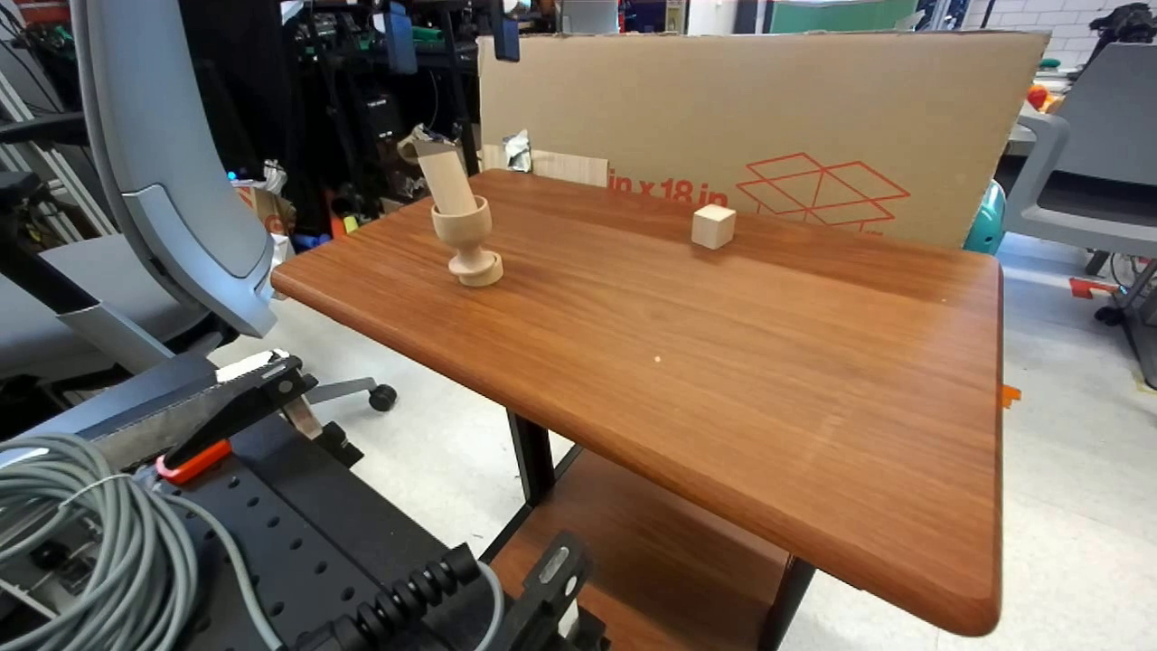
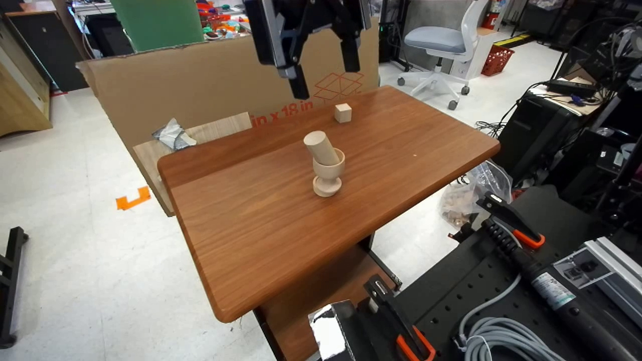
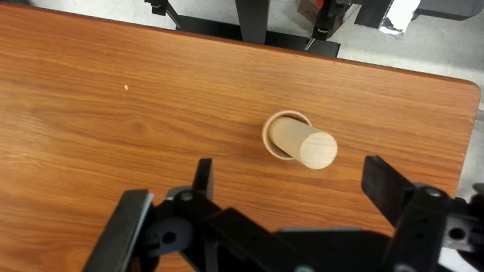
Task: Remove the object from the cube and put it in the object
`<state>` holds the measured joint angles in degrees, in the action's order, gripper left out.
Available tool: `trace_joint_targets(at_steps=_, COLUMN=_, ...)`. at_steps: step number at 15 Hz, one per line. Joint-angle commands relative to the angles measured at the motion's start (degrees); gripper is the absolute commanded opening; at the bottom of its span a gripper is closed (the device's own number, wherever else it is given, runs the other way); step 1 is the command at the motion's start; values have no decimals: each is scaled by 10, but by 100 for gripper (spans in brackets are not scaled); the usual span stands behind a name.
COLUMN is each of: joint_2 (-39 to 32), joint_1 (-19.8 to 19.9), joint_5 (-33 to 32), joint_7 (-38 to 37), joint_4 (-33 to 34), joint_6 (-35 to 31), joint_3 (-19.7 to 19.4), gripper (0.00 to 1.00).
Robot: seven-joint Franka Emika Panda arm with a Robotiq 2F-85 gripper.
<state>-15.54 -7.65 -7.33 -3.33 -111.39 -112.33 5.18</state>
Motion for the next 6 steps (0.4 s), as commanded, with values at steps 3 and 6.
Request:
trace_joint_targets(at_steps=3, joint_2=6, joint_1=-1, joint_5=0, joint_7=-1, joint_4=-8, joint_6=1, joint_3=2, gripper=100)
trace_joint_targets(at_steps=6, joint_2=6, joint_1=-2, joint_5=0, joint_7=-1, joint_4=-10, joint_6=1, joint_3=3, gripper=100)
